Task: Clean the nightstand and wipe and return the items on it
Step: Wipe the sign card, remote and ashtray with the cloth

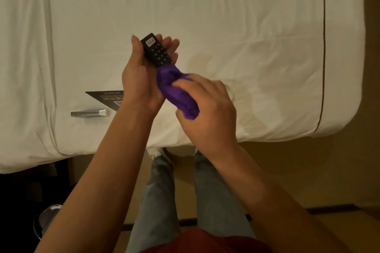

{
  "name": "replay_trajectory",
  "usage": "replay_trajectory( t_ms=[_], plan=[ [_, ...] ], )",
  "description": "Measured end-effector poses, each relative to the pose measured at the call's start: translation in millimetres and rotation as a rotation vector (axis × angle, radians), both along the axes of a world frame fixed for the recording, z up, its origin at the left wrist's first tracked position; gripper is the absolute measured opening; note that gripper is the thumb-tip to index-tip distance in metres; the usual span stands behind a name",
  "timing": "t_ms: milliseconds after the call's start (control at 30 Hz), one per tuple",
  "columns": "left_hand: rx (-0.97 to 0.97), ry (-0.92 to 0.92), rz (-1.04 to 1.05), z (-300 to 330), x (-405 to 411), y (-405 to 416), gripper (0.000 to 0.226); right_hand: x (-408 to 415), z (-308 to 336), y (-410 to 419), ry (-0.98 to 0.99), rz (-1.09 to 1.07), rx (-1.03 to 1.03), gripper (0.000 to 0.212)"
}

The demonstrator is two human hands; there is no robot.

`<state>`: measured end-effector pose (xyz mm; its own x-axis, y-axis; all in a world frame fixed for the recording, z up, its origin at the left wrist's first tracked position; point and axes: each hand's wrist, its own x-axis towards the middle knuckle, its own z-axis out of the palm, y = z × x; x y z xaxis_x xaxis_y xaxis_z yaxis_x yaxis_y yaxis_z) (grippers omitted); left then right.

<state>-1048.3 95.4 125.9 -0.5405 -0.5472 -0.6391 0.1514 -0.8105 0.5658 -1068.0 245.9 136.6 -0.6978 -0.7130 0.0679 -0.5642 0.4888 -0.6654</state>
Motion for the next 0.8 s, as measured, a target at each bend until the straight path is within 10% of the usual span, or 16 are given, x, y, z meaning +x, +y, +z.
replay_trajectory(
  t_ms=[433,800],
  plan=[
    [0.158,0.071,0.273,-12,4,-10,0.047,-21,-37,67,-0.765,-0.221,0.167,0.031],
    [-0.046,-0.382,-0.221,-81,48,40,0.049,-48,-66,41,-0.983,-0.416,0.174,0.023]
  ],
)
